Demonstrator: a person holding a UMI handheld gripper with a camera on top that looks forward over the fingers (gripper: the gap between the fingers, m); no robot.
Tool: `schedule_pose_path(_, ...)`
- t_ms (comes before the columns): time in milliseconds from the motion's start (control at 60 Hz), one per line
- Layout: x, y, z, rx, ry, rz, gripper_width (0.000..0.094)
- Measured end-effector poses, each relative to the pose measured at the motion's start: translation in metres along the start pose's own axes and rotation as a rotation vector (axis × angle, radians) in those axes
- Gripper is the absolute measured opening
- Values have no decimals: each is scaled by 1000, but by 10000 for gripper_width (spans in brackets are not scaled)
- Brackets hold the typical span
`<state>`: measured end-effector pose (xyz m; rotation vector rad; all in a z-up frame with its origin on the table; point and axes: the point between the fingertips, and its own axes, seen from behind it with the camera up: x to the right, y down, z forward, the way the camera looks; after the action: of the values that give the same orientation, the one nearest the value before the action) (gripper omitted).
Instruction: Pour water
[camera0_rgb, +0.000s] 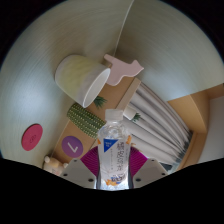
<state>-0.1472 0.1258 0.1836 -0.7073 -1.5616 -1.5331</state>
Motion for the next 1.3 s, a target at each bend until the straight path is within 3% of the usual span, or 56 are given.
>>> schedule_pose_path(217,-2,-36,13,72,37,-231,363)
schedule_pose_path(517,2,-29,15,32,38,-171,362)
schedule_pose_path(633,21,-2,14,-45,45,134,363)
schedule_pose_path(833,37,54,7,-182,-51,1023,361)
schedule_pose_path(1017,34,104,-7,-260,-16,1753,360)
schedule_pose_path(1133,9,119,-11,-247,-37,2026,361)
schedule_pose_path(1300,-32,98,-9,-239,-72,2126,361)
